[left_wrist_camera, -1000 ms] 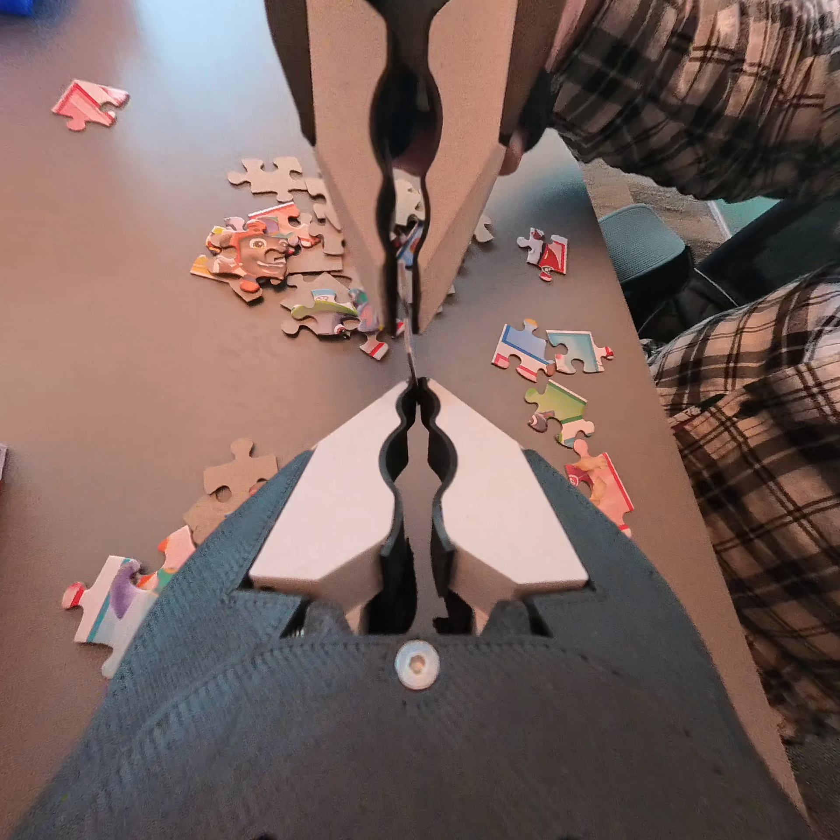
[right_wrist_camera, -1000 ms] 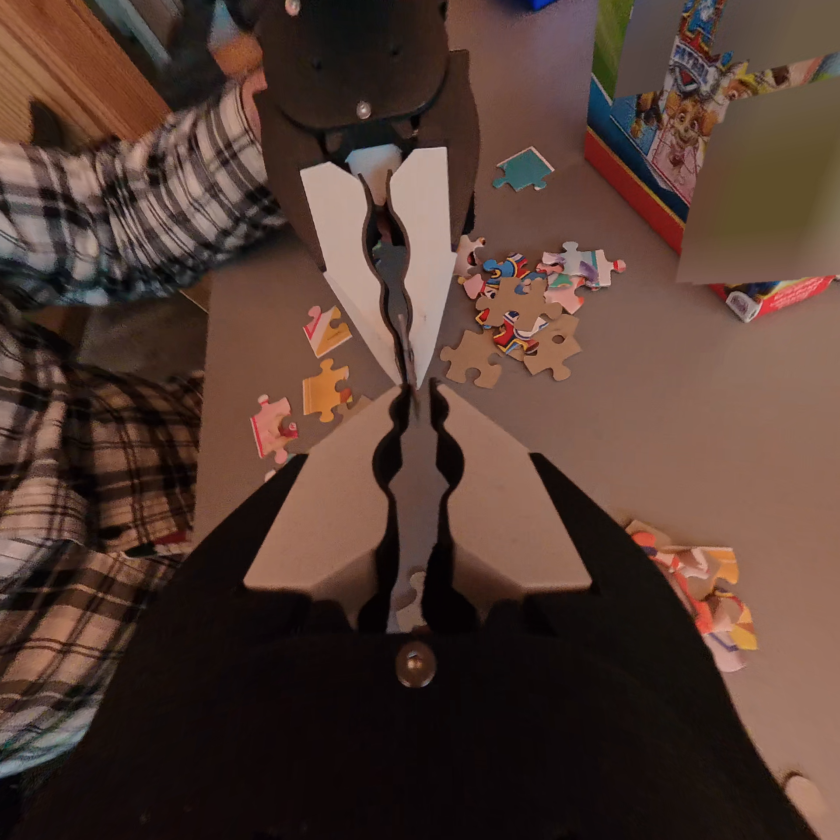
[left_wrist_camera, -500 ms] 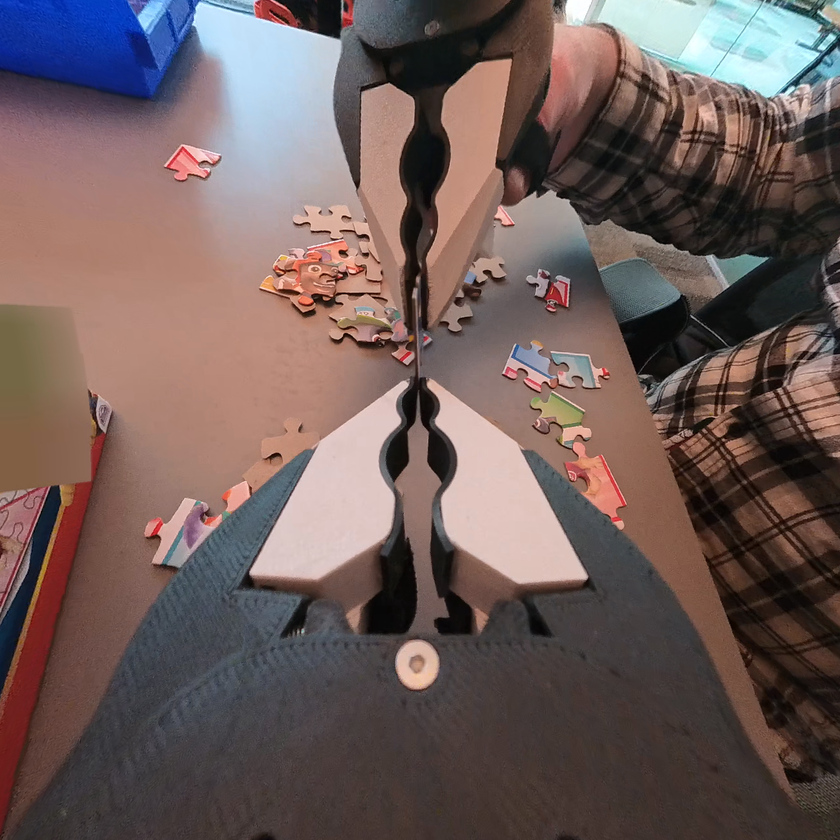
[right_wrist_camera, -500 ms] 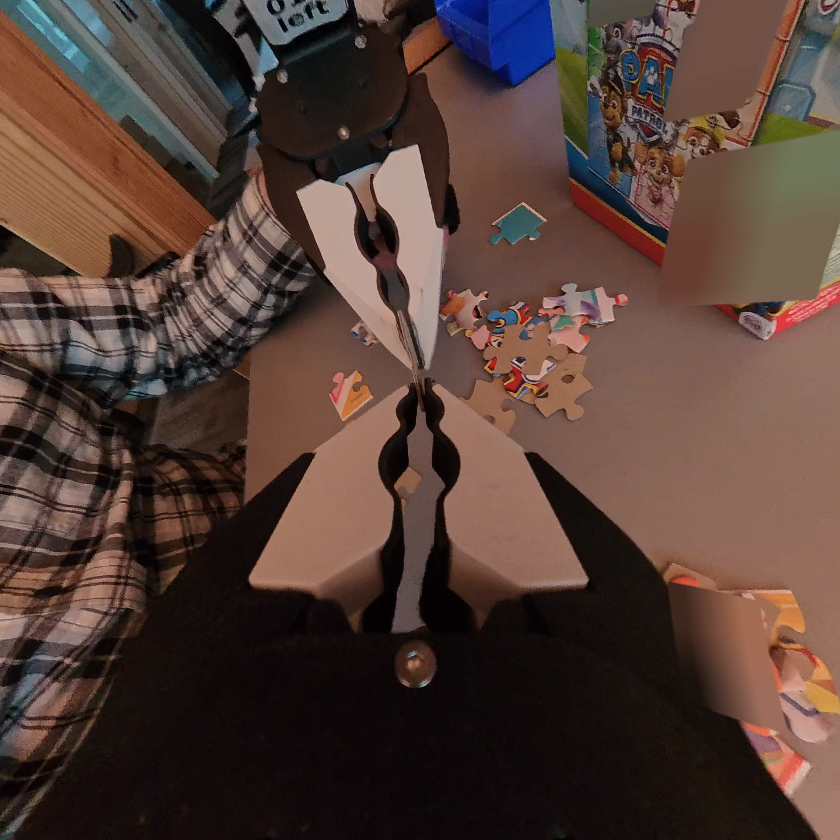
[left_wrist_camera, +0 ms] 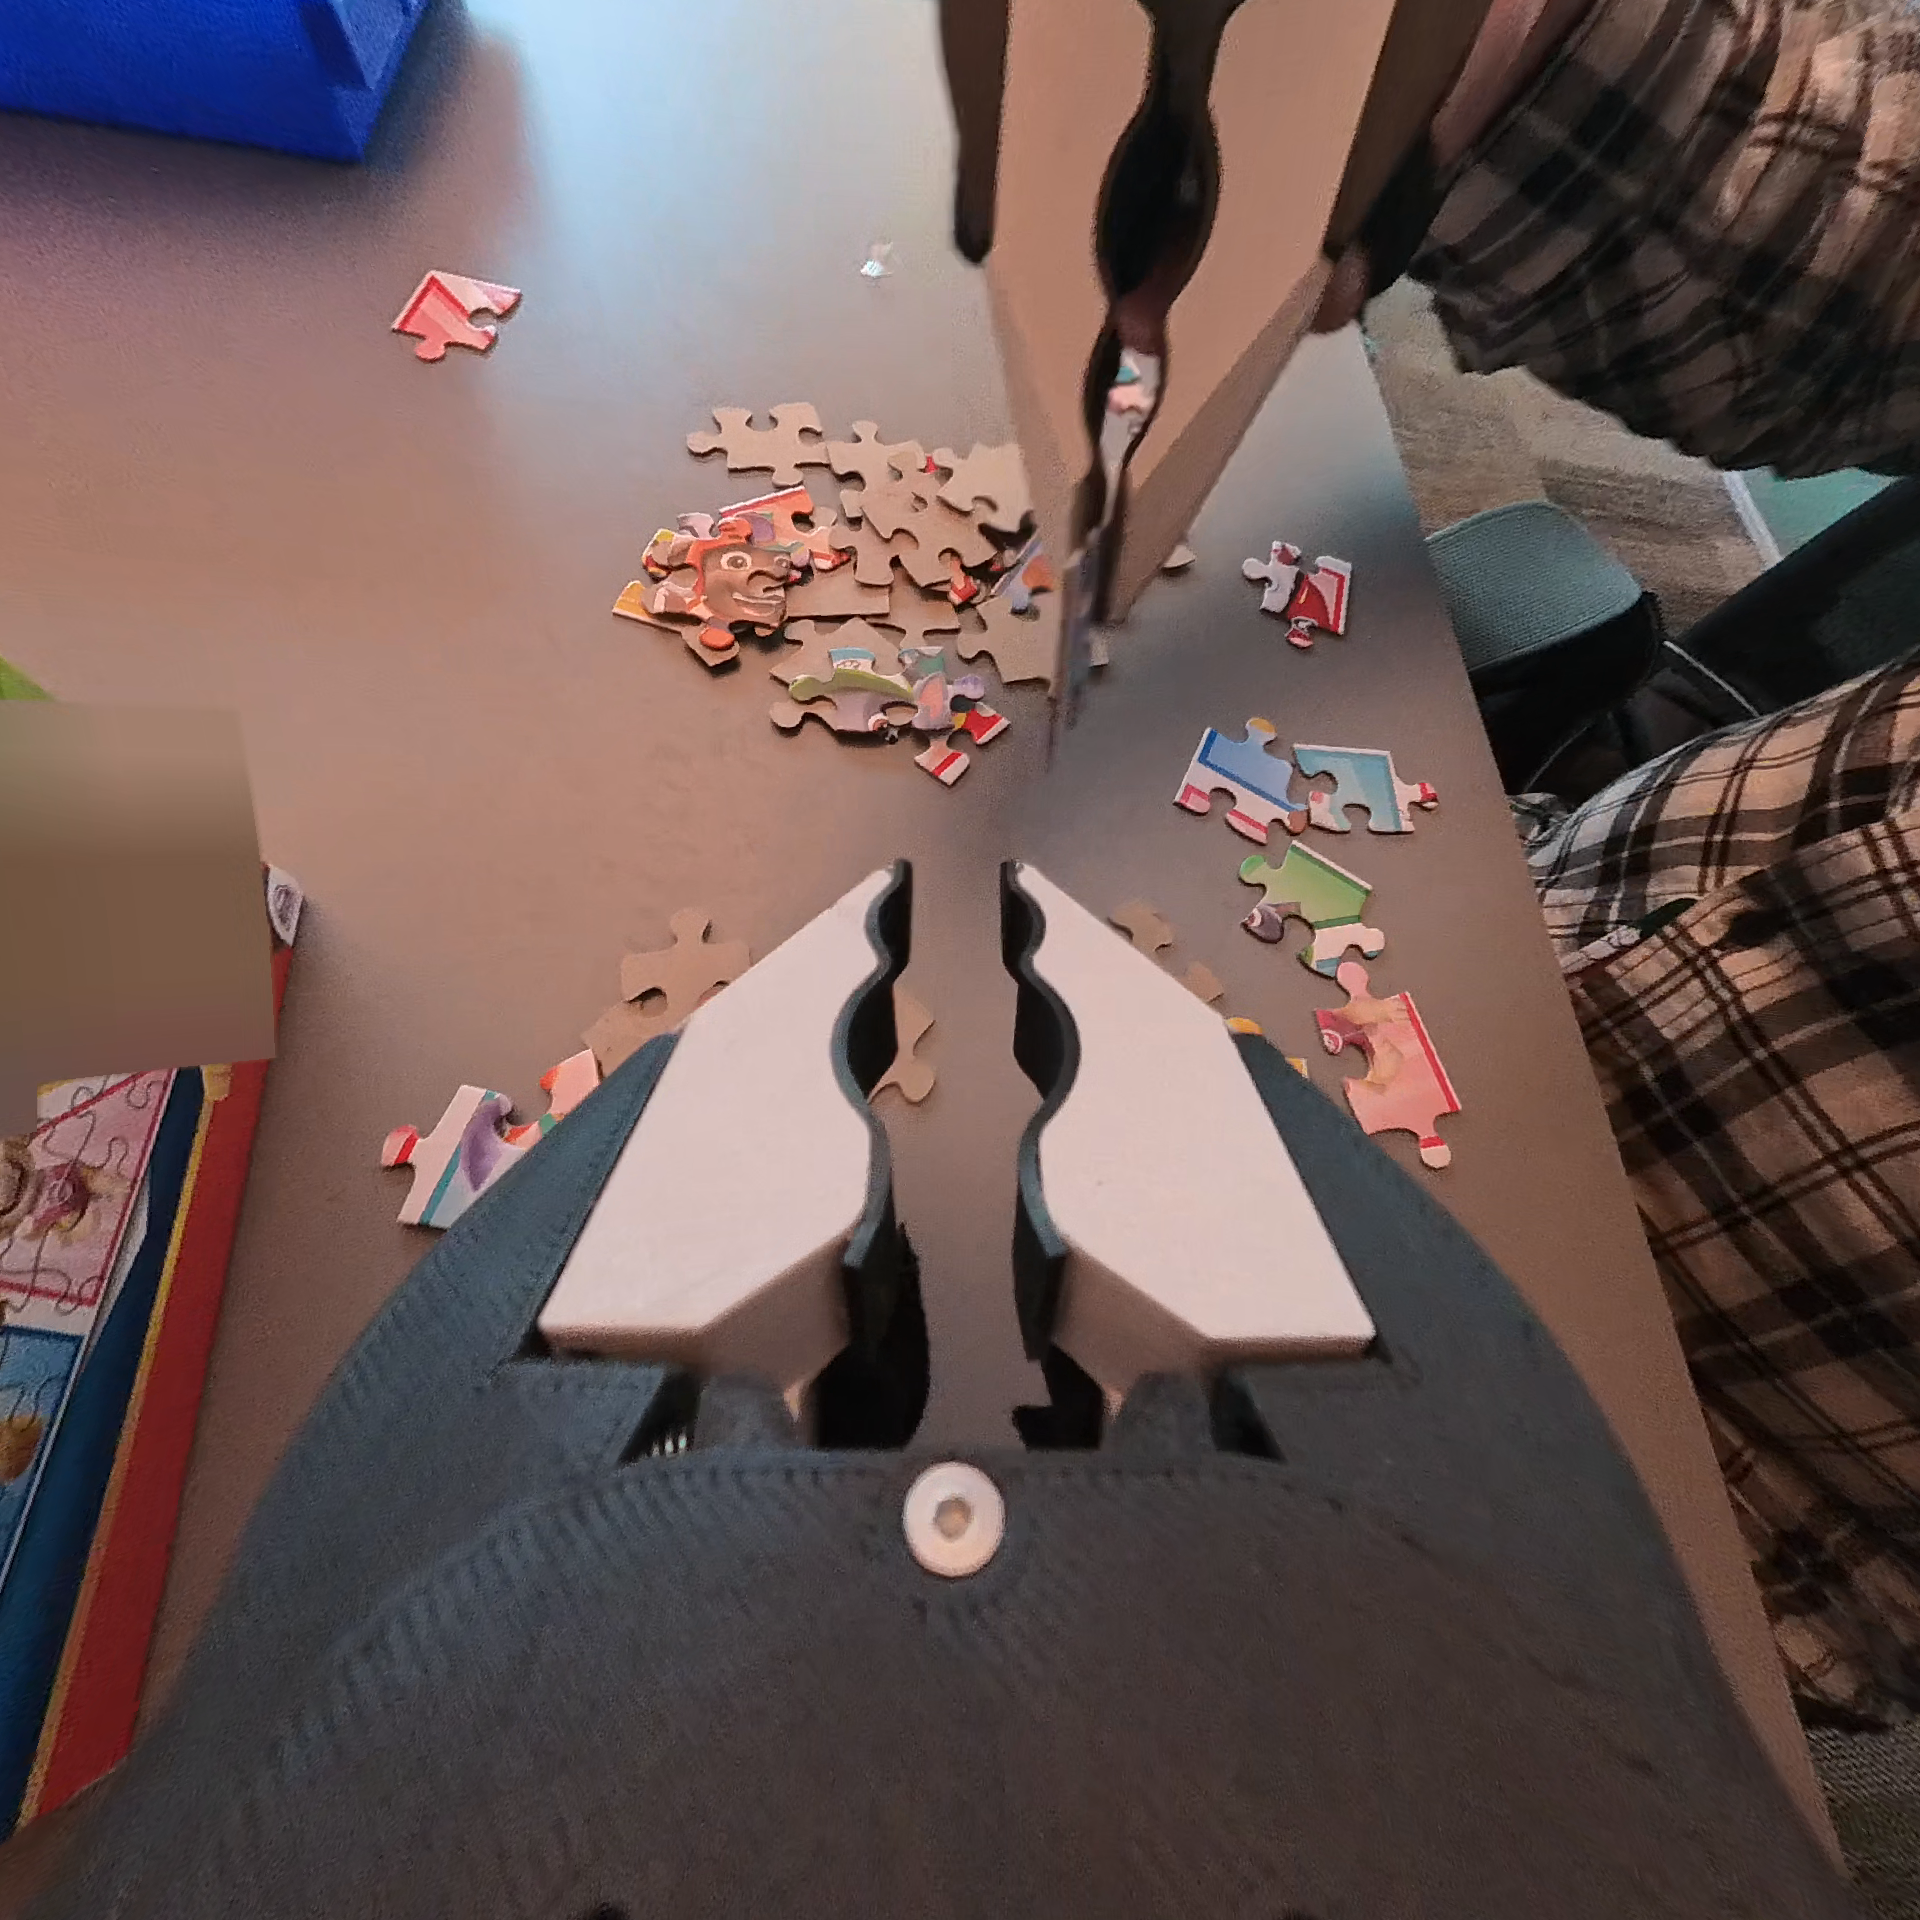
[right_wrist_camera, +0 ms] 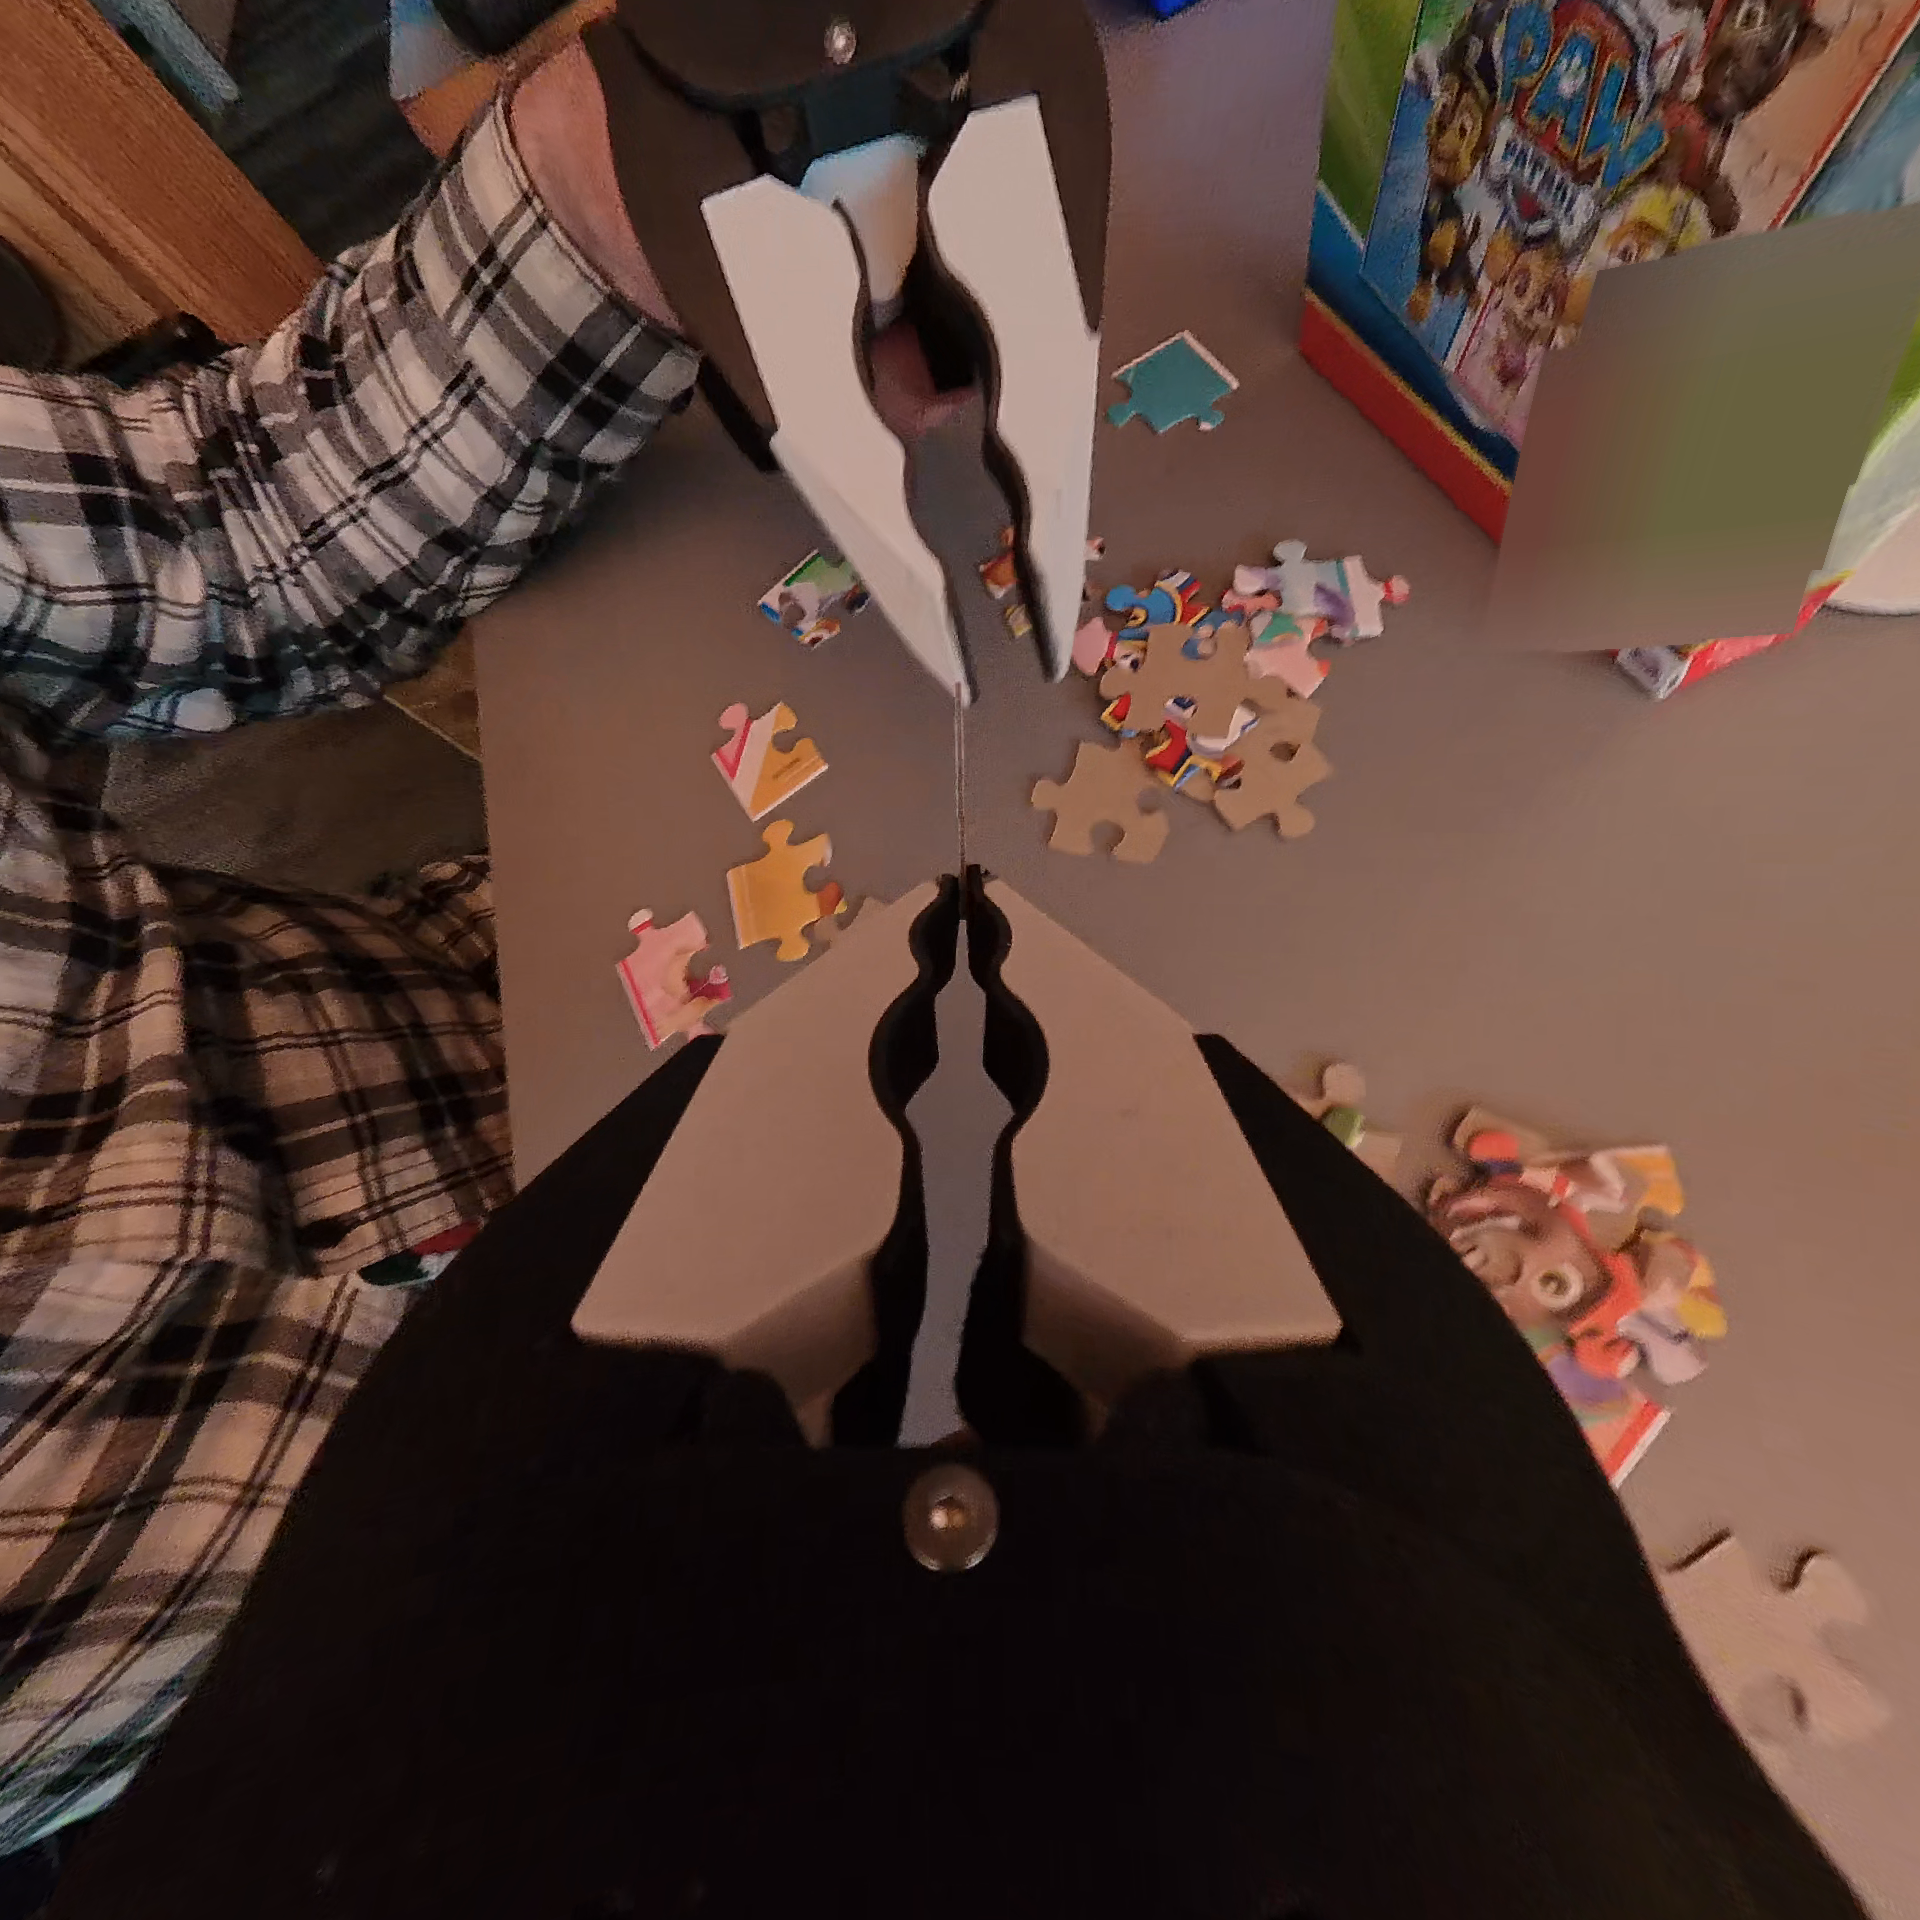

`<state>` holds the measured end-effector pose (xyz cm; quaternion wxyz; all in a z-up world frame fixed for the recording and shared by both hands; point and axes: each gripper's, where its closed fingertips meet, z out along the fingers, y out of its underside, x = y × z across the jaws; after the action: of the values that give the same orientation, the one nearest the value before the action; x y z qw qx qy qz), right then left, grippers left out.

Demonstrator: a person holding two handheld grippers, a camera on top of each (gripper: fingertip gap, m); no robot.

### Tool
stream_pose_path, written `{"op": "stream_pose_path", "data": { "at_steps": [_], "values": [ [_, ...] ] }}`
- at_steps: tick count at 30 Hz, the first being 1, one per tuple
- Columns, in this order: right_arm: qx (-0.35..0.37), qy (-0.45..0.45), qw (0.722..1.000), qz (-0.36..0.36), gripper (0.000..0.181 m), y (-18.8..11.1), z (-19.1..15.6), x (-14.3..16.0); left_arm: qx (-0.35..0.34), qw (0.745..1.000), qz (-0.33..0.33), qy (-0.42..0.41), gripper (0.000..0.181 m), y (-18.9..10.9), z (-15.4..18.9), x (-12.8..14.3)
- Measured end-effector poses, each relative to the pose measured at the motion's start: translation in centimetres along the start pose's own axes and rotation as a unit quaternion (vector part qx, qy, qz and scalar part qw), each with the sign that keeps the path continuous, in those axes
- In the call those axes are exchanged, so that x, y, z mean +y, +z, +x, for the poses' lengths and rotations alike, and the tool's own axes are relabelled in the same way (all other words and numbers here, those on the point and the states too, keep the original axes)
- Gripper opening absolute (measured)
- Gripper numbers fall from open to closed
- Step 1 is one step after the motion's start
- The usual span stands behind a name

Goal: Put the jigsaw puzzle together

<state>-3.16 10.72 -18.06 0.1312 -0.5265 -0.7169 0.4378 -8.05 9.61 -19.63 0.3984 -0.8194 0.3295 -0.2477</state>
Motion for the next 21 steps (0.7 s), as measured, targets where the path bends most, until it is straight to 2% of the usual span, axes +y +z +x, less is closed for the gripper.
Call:
{"op": "stream_pose_path", "data": {
  "at_steps": [4,7,11,13,15,17,21],
  "values": [
    [-0.015,0.027,0.999,-0.02,0.0,-1.5,-1.6,2.9,-0.009,1.0,-0.012,-0.002,0.017,-0.1,-0.3,0.6],
    [-0.045,0.052,0.996,-0.052,0.0,-2.4,-4.0,6.1,-0.011,1.0,-0.025,0.0,0.017,0.1,-0.2,1.1],
    [-0.079,0.093,0.988,-0.099,0.0,-1.5,-6.8,10.8,-0.005,0.999,-0.036,0.001,0.018,0.7,0.1,1.4],
    [-0.058,0.106,0.986,-0.116,0.003,-0.5,-6.6,12.5,-0.002,0.999,-0.043,0.001,0.018,1.1,0.2,1.6],
    [-0.017,0.106,0.986,-0.129,0.021,0.0,-5.6,13.4,-0.001,0.999,-0.048,0.001,0.019,1.5,0.3,1.8],
    [-0.001,0.098,0.988,-0.116,0.041,-0.4,-5.2,12.8,-0.003,0.999,-0.054,0.002,0.019,1.8,0.3,2.0],
    [0.099,0.048,0.988,-0.108,0.034,-2.8,-1.9,11.5,-0.016,0.998,-0.06,0.019,0.021,3.1,0.4,1.7]
  ]
}}
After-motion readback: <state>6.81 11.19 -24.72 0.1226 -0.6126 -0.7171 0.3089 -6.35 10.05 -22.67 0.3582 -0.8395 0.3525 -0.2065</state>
